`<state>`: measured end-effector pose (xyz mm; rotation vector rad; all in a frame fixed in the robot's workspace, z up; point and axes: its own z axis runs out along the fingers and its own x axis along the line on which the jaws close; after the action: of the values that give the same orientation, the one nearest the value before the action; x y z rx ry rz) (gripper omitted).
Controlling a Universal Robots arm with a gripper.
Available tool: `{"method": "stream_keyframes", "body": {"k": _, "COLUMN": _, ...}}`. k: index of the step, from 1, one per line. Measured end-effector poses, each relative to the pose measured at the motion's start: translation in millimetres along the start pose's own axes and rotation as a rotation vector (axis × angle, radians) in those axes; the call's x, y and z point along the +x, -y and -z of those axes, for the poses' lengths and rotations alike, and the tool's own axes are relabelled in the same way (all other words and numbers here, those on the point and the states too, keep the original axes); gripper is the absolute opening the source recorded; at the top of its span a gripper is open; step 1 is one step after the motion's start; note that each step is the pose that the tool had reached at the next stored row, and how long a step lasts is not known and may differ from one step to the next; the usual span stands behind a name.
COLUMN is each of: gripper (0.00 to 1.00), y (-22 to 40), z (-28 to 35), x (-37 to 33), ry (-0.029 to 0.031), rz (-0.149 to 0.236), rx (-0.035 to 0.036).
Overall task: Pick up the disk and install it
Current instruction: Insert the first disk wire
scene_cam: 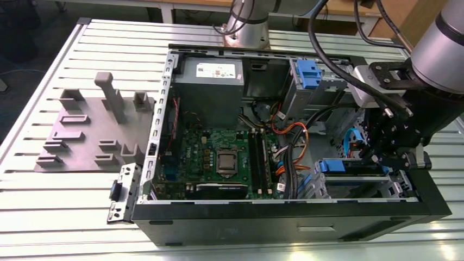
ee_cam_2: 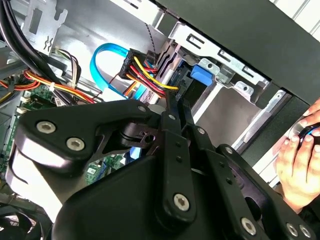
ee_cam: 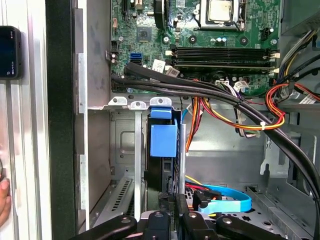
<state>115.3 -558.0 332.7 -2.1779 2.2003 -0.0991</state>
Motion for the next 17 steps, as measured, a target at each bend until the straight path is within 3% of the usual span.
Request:
{"method": "stream_keyframes", "body": {"k": 10, "gripper": 0.16, "y": 0.0, "z": -0.1, "x": 0.0, "ry": 0.0000, "rz": 0.000, "rx": 0.0000}}
{"method": "stream_keyframes", "body": {"k": 17, "gripper": 0.16, "y": -0.3, "z": -4.1, "x": -0.1, "ry": 0.0000, "rz": 0.000, "rx": 0.0000}}
